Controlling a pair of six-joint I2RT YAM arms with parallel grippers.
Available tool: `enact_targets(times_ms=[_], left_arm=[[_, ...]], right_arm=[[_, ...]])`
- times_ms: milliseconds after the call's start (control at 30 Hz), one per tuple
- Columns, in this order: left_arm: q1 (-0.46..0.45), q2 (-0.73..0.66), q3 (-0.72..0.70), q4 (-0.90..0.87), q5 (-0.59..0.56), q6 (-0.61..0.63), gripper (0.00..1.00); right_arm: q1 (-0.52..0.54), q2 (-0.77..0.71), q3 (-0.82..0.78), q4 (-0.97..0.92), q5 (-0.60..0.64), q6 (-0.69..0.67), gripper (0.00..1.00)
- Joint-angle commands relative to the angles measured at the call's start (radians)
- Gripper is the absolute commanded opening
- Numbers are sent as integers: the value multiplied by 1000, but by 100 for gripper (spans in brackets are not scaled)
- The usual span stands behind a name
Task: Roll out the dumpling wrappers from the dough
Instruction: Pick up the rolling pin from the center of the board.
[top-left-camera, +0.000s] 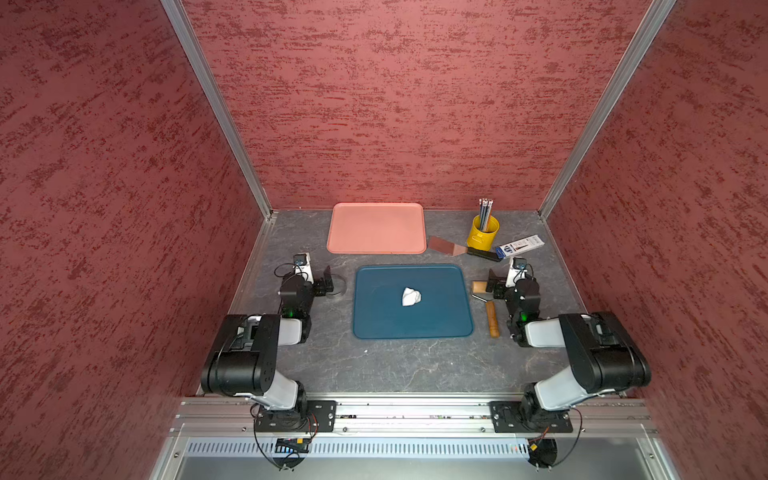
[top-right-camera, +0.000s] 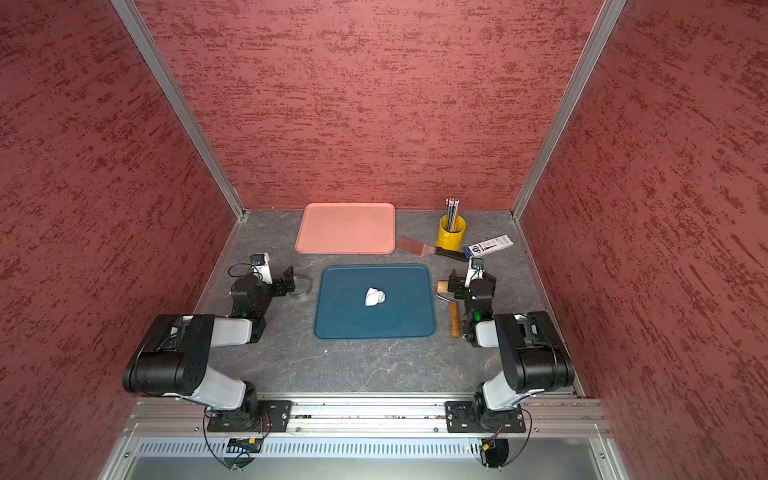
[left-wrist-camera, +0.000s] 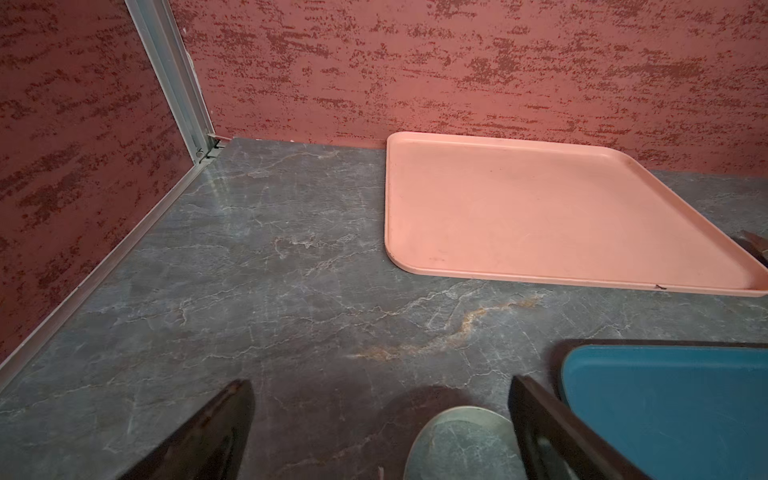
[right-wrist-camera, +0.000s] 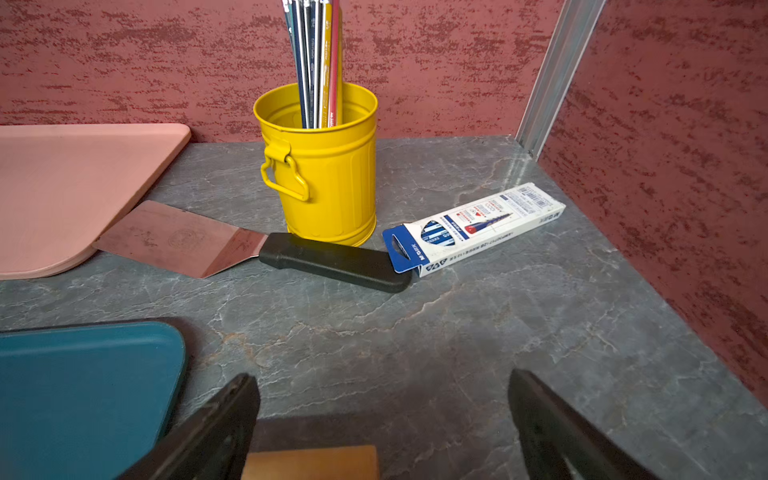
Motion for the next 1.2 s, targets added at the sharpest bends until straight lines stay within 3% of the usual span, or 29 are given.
enact_targets(times_ms=[0,500,667,767,833,900,1067,1167], left_arm=[[9,12,20,19,10,-7,100],[8,-25,20,-9,15,-6,100],[8,-207,49,-226,6,-17,100],[9,-317,71,-325,32,-36,100],[14,-388,93,-407,23,-109,100],[22,-446,126,-517,-1,-227,100],[47,-515,148,-618,6,-336,100],[68,-531,134,-636,8,-440,100]], right_arm=[[-4,-2,36,13,-16,6,98],[-3,-49,35,-24,17,19,98],[-3,-233,116,-310,9,21,98],[-4,-334,227,-594,25,126,98],[-4,-373,305,-762,-4,202,98],[-4,-397,381,-923,-109,220,98],[-4,-416,447,-1063,-368,331,98],[-6,-433,507,-1245,-303,321,98]])
